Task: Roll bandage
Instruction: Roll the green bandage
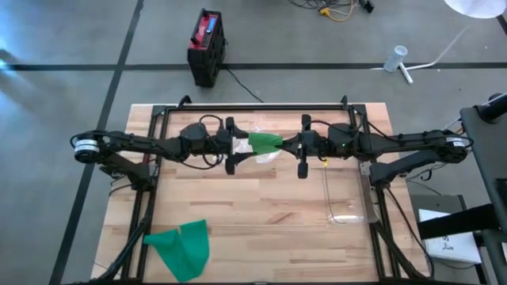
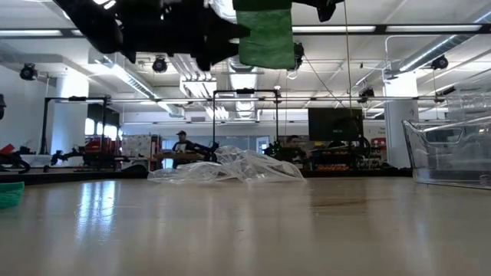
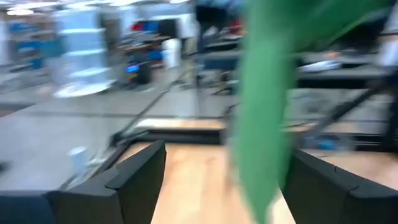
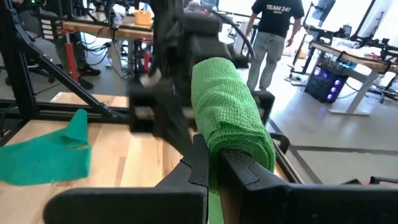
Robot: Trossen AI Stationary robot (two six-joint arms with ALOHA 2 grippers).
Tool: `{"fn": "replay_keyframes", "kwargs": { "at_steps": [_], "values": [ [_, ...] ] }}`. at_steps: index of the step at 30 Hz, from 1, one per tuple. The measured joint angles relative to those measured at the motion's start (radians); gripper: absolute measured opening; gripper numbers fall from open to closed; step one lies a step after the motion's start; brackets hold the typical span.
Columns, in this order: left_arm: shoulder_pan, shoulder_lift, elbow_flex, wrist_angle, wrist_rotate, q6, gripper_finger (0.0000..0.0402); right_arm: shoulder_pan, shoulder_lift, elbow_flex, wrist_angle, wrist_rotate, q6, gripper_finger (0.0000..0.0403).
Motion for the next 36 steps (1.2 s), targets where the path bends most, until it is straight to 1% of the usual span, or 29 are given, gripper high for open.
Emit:
{"fn": "replay_keyframes", "kwargs": {
  "at_steps": [2, 3, 5, 7, 8, 11, 12, 13, 16, 19, 20, 22, 24, 26, 28, 33, 36],
  "values": [
    [0.0, 0.03, 0.0, 0.017, -0.084, 0.001, 0.0278, 0.0, 0.0, 0.0, 0.003, -0.004, -0.001, 0.0003],
    [0.0, 0.044, 0.003, 0.024, -0.104, 0.016, 0.0272, 0.0, 0.0, 0.0, 0.002, -0.008, -0.001, 0.0003],
    [0.002, 0.059, 0.02, 0.021, -0.087, 0.064, 0.0246, 0.0, 0.0, 0.0, 0.001, -0.029, -0.002, 0.0003],
    [0.0, 0.081, 0.05, 0.003, -0.055, 0.089, 0.0201, 0.0, 0.0, 0.0, 0.003, -0.045, -0.002, 0.0003],
    [-0.001, 0.091, 0.062, -0.011, -0.05, 0.09, 0.017, 0.0, 0.0, 0.0, 0.002, -0.054, 0.0, 0.0003],
    [0.0, 0.118, 0.096, -0.044, -0.05, 0.097, 0.0061, 0.003, 0.0, 0.0, 0.0, -0.06, 0.001, 0.0003],
    [0.001, 0.118, 0.102, -0.051, -0.052, 0.102, 0.0032, 0.003, 0.0, 0.0, 0.0, -0.06, 0.001, 0.0003],
    [0.003, 0.114, 0.109, -0.054, -0.052, 0.105, 0.0018, 0.003, 0.0, 0.0, -0.001, -0.061, 0.001, 0.0003],
    [0.008, 0.084, 0.125, -0.095, -0.052, 0.144, 0.0018, 0.003, 0.0, 0.0, -0.014, -0.071, 0.001, 0.0003],
    [0.016, 0.024, 0.15, -0.215, -0.07, 0.201, 0.0005, 0.002, 0.0, 0.001, -0.013, -0.156, 0.001, 0.0003],
    [0.017, 0.004, 0.164, -0.252, -0.1, 0.227, 0.0003, 0.003, 0.0, 0.001, -0.014, -0.187, 0.004, 0.0003],
    [0.022, -0.042, 0.188, -0.335, -0.194, 0.309, 0.0004, 0.003, 0.0, 0.001, -0.015, -0.243, 0.014, 0.0003],
    [0.026, -0.064, 0.241, -0.353, -0.293, 0.41, 0.0002, 0.003, 0.005, 0.001, -0.013, -0.277, 0.028, 0.0003],
    [0.03, -0.087, 0.306, -0.387, -0.336, 0.478, 0.0001, 0.002, 0.012, 0.001, -0.016, -0.289, 0.034, 0.0003],
    [0.031, -0.1, 0.396, -0.437, -0.324, 0.523, 0.0001, 0.0, 0.022, 0.001, -0.015, -0.289, 0.065, 0.0003],
    [0.006, -0.095, 0.622, -0.682, -0.174, 0.535, 0.0, -0.011, 0.068, 0.001, -0.008, -0.288, 0.144, 0.0003],
    [-0.041, -0.075, 0.708, -0.739, -0.153, 0.543, 0.0, -0.021, 0.094, 0.003, -0.001, -0.289, 0.183, 0.0003]
  ]
}}
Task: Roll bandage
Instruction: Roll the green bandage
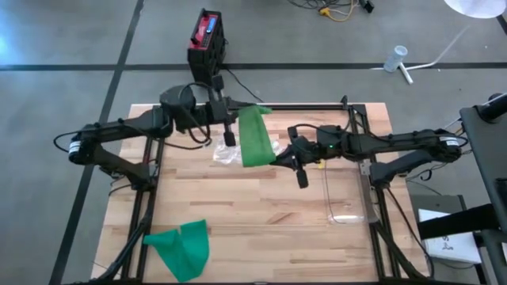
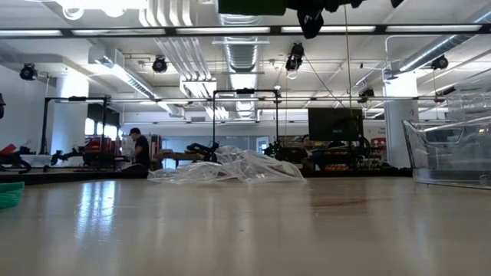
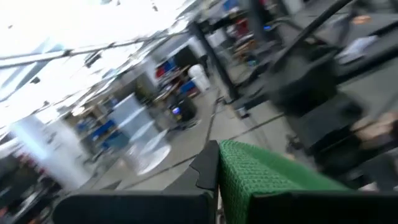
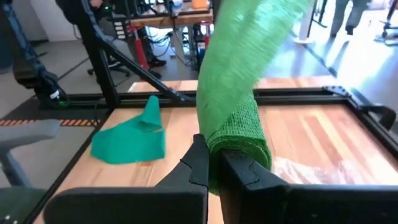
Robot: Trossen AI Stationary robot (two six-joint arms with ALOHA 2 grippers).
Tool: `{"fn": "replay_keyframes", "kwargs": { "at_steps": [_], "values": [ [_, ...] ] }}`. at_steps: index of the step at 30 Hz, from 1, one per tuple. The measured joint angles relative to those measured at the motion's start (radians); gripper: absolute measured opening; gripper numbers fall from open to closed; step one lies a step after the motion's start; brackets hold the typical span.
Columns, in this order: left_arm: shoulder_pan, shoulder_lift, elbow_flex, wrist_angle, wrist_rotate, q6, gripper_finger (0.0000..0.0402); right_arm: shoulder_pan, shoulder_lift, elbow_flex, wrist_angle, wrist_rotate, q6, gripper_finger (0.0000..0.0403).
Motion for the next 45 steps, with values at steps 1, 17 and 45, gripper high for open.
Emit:
{"fn": "replay_keyframes", "kwargs": {
  "at_steps": [1, 17, 45],
  "values": [
    [-0.018, 0.007, 0.019, -0.009, 0.0, 0.013, 0.0, -0.002, 0.008, 0.002, 0.002, -0.001, 0.006, 0.0003],
    [-0.101, 0.092, 0.169, -0.031, -0.123, 0.182, 0.0, 0.009, 0.042, 0.002, 0.083, -0.218, 0.082, 0.0003],
    [-0.066, 0.096, 0.064, -0.556, -0.208, -0.03, 0.0, 0.037, -0.051, 0.001, 0.15, -0.188, -0.025, 0.0003]
  ]
}}
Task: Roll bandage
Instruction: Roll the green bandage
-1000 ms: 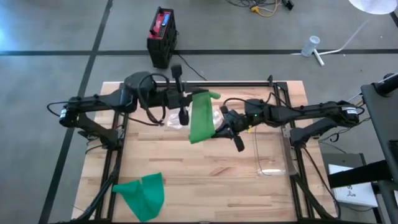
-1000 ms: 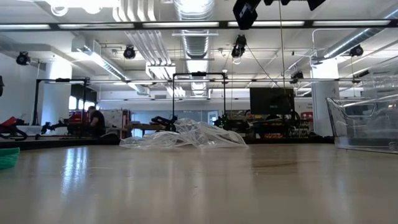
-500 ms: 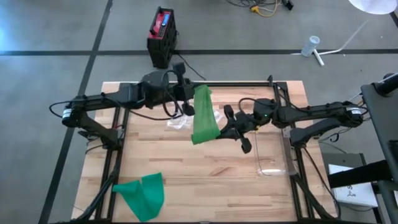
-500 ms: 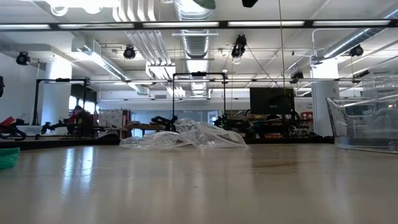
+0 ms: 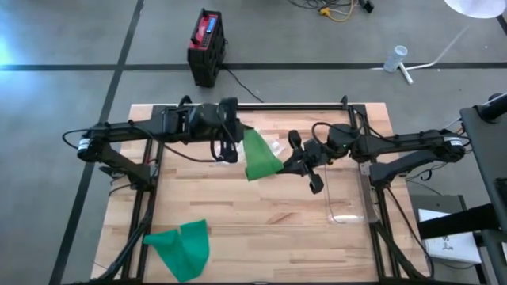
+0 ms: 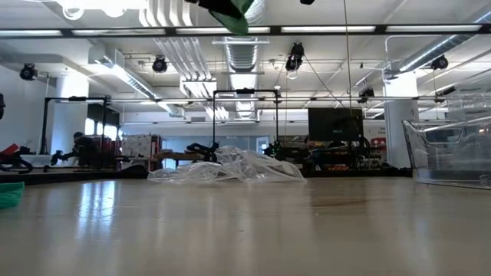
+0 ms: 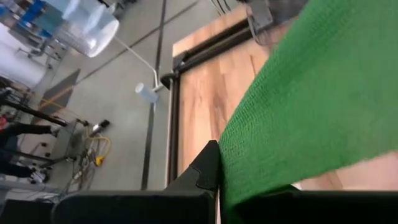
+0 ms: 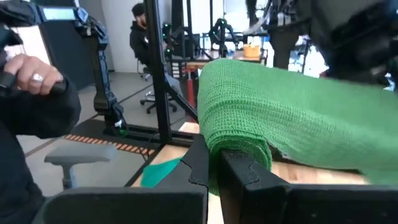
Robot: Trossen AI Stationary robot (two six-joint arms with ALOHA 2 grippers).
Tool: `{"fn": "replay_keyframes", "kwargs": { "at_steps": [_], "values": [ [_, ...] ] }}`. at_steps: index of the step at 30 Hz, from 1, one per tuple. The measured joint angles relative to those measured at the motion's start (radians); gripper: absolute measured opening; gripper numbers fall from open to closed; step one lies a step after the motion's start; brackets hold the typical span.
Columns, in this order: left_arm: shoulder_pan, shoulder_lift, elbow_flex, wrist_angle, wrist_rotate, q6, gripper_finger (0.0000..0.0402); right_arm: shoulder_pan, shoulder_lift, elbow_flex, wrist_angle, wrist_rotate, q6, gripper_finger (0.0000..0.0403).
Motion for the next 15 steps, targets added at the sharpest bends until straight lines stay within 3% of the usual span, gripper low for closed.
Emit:
{"fn": "replay_keyframes", "kwargs": {
  "at_steps": [8, 11, 15],
  "values": [
    [-0.004, -0.064, -0.076, 0.072, 0.0, -0.012, 0.0, -0.008, 0.046, 0.0, -0.027, 0.008, 0.034, 0.0003],
    [-0.004, -0.08, -0.129, 0.054, -0.004, -0.021, 0.0002, -0.009, 0.048, -0.001, -0.027, 0.06, 0.029, 0.0003],
    [-0.004, -0.119, -0.188, 0.11, 0.0, -0.032, 0.003, -0.01, 0.045, 0.009, -0.025, 0.097, 0.006, 0.0003]
  ]
}}
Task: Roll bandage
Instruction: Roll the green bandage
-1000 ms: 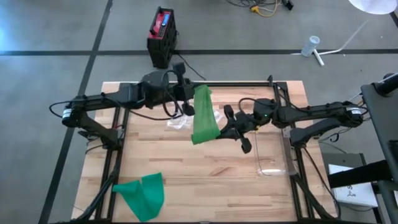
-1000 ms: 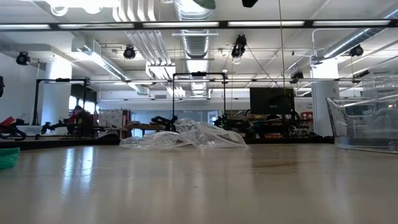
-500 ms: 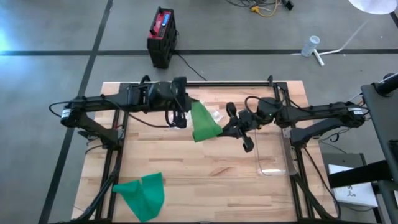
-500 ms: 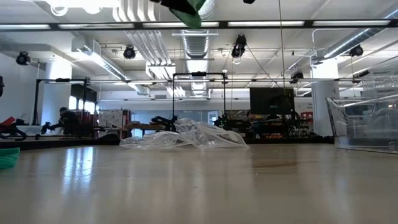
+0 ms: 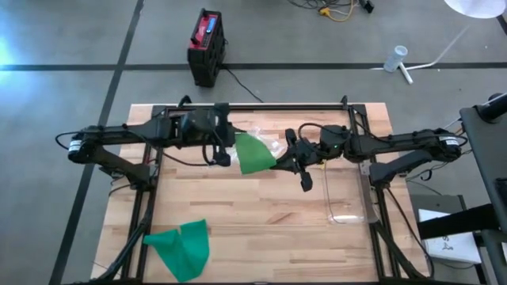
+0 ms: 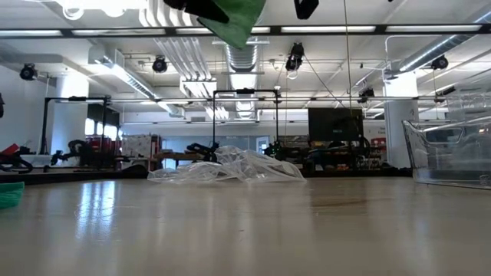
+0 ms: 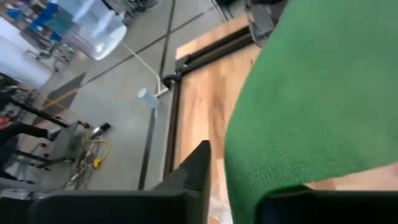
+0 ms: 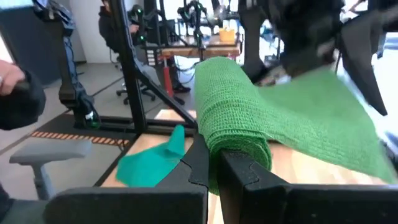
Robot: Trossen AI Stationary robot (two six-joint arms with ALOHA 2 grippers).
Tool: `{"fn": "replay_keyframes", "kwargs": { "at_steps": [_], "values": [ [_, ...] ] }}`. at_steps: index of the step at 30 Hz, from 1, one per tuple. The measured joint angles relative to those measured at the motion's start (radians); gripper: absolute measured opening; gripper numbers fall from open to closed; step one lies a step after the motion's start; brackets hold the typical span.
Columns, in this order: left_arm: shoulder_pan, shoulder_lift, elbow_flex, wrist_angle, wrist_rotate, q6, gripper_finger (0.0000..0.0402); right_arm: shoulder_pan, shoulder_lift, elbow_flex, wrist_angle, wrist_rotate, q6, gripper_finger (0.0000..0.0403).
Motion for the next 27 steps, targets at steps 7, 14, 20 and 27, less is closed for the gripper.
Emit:
{"fn": "replay_keyframes", "kwargs": {
  "at_steps": [7, 14, 20, 27],
  "values": [
    [-0.012, -0.019, -0.086, 0.055, -0.01, 0.004, 0.0123, 0.001, -0.002, 0.032, 0.001, 0.016, -0.018, 0.0003],
    [-0.028, -0.128, -0.122, 0.017, -0.034, -0.026, 0.0212, 0.0, -0.004, 0.047, -0.003, 0.047, -0.045, 0.0003],
    [-0.044, -0.279, -0.129, 0.036, -0.16, -0.022, 0.0257, 0.0, -0.005, 0.07, 0.006, 0.131, -0.108, 0.0003],
    [-0.048, -0.391, -0.103, 0.143, 0.104, -0.129, 0.0297, -0.008, -0.005, 0.07, 0.009, 0.218, -0.122, 0.0003]
  ]
}}
